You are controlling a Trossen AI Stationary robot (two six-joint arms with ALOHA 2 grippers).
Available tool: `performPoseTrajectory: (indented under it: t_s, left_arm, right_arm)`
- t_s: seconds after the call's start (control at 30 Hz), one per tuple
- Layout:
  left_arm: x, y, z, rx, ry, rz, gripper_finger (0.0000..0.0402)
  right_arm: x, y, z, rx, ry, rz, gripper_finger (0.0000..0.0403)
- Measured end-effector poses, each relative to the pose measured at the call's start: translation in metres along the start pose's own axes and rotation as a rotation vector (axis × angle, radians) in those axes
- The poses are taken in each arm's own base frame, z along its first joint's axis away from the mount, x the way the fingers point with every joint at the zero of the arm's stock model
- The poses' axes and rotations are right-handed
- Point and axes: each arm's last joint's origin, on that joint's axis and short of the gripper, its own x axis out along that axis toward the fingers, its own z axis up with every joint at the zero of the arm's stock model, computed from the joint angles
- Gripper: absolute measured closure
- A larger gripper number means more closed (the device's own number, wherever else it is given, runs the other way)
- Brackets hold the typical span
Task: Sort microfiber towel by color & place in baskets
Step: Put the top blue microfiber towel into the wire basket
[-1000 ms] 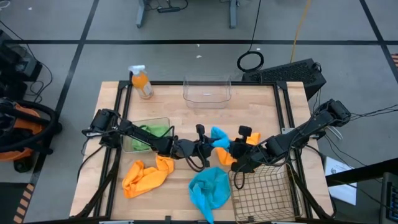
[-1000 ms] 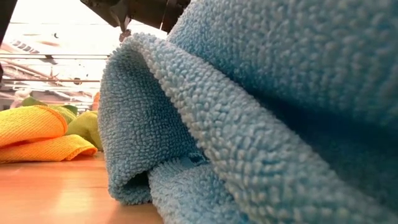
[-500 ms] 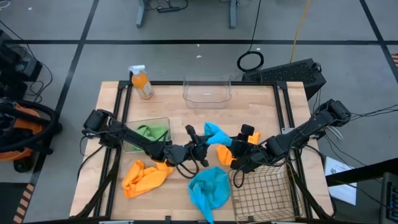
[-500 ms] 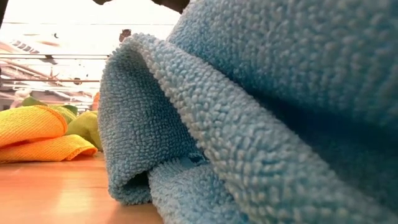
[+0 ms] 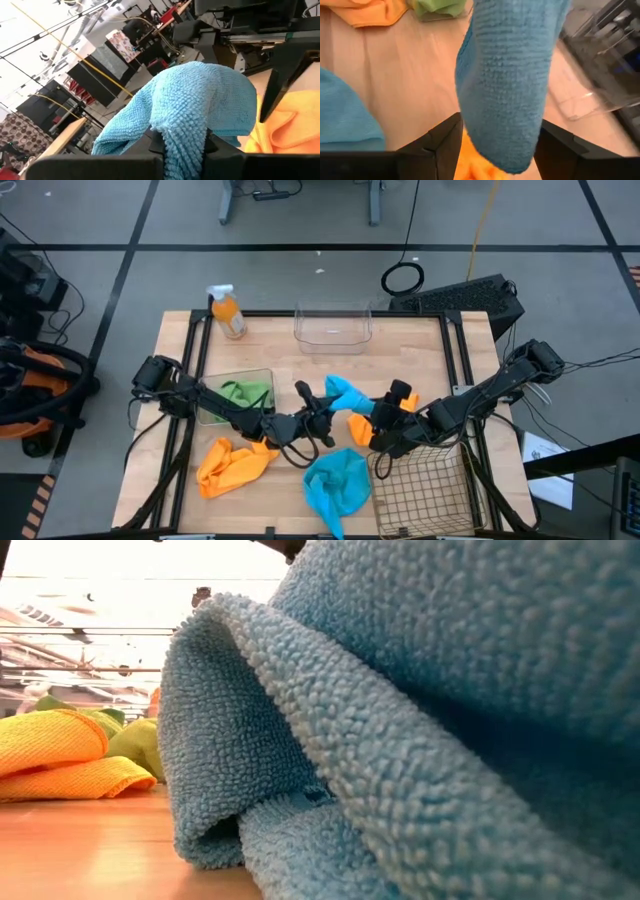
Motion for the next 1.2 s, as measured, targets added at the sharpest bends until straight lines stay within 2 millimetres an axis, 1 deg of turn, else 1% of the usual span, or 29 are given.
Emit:
performPoseTrajectory:
  t_s: [0.13, 0.23, 0.43, 0.63, 0.83, 1.0, 1.1, 1.2]
  left_arm:
    - [0.000, 0.000, 0.000, 0.004, 0.000, 0.000, 0.0368]
    - [0.000, 0.000, 0.000, 0.000, -0.002, 0.002, 0.0368]
    - [0.000, 0.000, 0.000, -0.008, -0.003, 0.003, 0.0368]
    - [-0.001, 0.001, 0.001, -0.018, -0.009, 0.006, 0.0368]
    - [-0.003, 0.000, 0.006, -0.050, -0.053, -0.009, 0.0368]
    - [-0.005, 0.000, 0.010, -0.076, -0.105, -0.040, 0.0368]
    - [-0.005, -0.001, 0.010, -0.076, -0.110, -0.046, 0.0368]
    - [-0.005, -0.001, 0.010, -0.069, -0.105, -0.050, 0.0368]
  right_arm:
    - [0.000, 0.001, 0.000, 0.078, 0.013, 0.021, 0.0173]
    - [0.000, 0.001, 0.001, 0.108, -0.002, 0.025, 0.0151]
    - [0.000, 0.002, 0.008, 0.060, -0.097, -0.030, 0.0105]
    - [0.001, 0.001, 0.013, 0.047, -0.144, -0.077, 0.0086]
    - [0.002, 0.001, 0.017, 0.080, -0.168, -0.064, 0.0085]
    - [0.009, -0.004, 0.021, 0.111, -0.173, -0.089, 0.0089]
    - [0.013, -0.002, 0.021, 0.084, -0.171, -0.104, 0.0112]
    - [0.017, -0.001, 0.020, 0.065, -0.178, -0.142, 0.0161]
